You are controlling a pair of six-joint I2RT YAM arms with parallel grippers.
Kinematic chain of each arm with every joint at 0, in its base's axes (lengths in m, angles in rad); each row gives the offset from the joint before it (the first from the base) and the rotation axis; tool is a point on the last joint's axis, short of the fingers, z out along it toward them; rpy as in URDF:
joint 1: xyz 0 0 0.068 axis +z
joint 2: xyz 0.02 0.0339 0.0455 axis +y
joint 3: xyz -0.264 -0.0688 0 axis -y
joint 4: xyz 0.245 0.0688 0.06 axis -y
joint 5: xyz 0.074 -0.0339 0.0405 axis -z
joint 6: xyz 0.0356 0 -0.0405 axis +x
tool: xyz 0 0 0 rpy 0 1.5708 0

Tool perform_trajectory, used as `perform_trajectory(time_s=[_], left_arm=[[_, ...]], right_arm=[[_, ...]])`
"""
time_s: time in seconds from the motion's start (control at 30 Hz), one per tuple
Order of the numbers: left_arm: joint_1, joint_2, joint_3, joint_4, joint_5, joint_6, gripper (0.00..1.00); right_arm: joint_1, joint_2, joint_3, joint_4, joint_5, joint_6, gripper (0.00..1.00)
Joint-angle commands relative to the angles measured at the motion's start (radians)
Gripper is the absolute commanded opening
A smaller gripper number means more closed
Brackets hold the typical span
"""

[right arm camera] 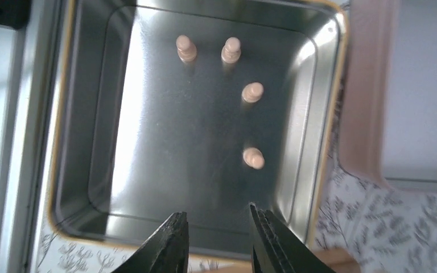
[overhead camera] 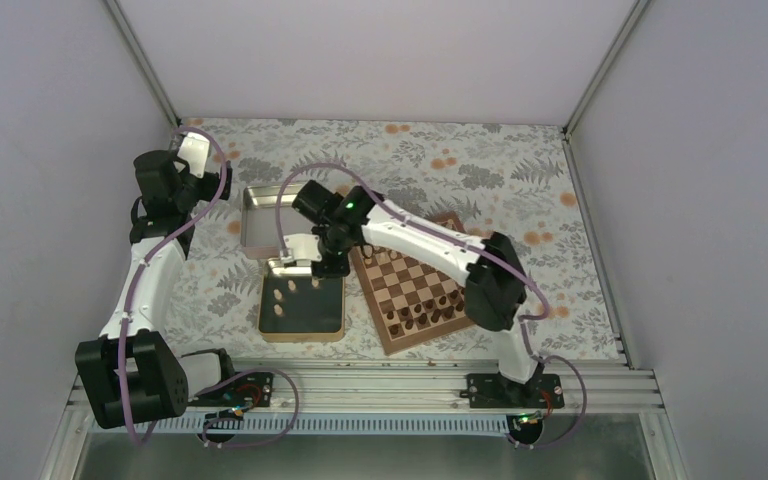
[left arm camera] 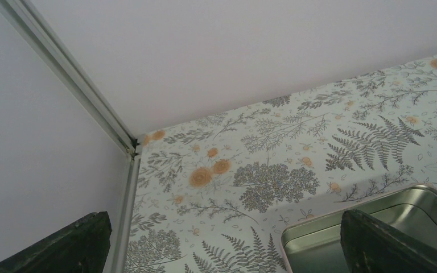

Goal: Set up the chess pieces on the board
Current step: Pick up the chess piece from the storage box.

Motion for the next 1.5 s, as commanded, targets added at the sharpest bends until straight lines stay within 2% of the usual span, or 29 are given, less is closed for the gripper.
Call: perform_trajectory(time_s=[0.0,0.17,0.3,0.6,1.13,1.27,1.47], left_arm=[[0.008,-0.027,0.003,0.012,0.011,0.003,1.00],[0.009,-0.025,0.000,0.015,0.010,0.002,1.00],[0.011,-0.025,-0.001,0.017,0.015,0.002,1.00],[0.013,-0.024,-0.004,0.018,0.021,0.002,1.00],[0.015,-0.019,-0.006,0.019,0.029,0.002,1.00],[0.017,-0.021,-0.006,0.018,0.027,0.002,1.00],[0.017,-0.018,-0.006,0.018,0.030,0.002,1.00]], right_arm=[[0.020,0.113,0.030,0.054,0.028,-0.018,0.29],[0.037,0.176,0.047,0.124,0.069,-0.010,0.29],[0.037,0.241,0.102,0.097,0.087,-0.003,0.29],[0.036,0.274,0.104,0.110,0.143,-0.004,0.30],[0.036,0.339,0.161,0.034,0.133,-0.016,0.30],[0.036,0.346,0.163,0.042,0.137,-0.012,0.19],[0.036,0.322,0.155,0.036,0.137,-0.009,0.10]])
